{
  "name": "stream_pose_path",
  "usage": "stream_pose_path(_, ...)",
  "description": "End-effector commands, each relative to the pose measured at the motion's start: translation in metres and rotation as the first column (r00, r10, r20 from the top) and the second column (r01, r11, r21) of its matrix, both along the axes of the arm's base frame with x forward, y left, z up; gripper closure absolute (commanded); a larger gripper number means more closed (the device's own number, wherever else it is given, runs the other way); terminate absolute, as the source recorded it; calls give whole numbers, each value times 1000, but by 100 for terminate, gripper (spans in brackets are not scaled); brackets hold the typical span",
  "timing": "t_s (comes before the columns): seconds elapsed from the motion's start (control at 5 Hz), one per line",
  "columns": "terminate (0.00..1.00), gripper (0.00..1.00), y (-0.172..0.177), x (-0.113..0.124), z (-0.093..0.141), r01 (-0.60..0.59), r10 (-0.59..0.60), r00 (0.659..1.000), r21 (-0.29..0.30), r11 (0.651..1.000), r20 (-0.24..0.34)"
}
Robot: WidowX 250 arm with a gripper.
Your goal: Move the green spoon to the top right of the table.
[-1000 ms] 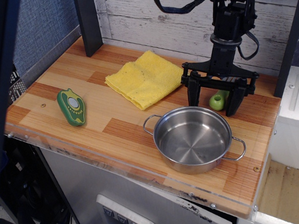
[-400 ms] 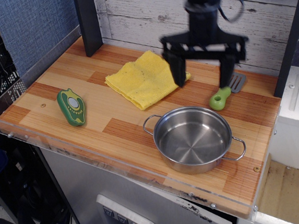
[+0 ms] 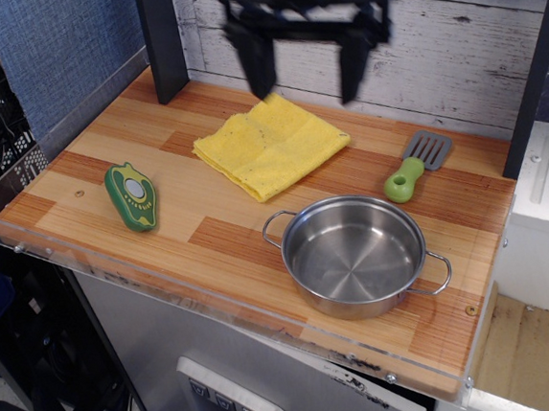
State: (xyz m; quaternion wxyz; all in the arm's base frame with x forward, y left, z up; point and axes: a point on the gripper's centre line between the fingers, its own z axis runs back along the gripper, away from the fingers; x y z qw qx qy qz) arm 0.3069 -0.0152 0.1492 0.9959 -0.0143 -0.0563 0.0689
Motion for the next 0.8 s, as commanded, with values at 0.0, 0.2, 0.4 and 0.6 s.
stream_pose_path(0.0,0,0,5,-11,17,122,-123,992,51,991,20)
stream_pose_path(0.2,0,0,4,-10,16,156,-157,987,64,986,15)
stream_pose_path(0.4,0,0,4,-10,16,156,-157,987,64,986,15)
stream_pose_path(0.6,100,0,4,-10,16,156,-157,987,64,986,15)
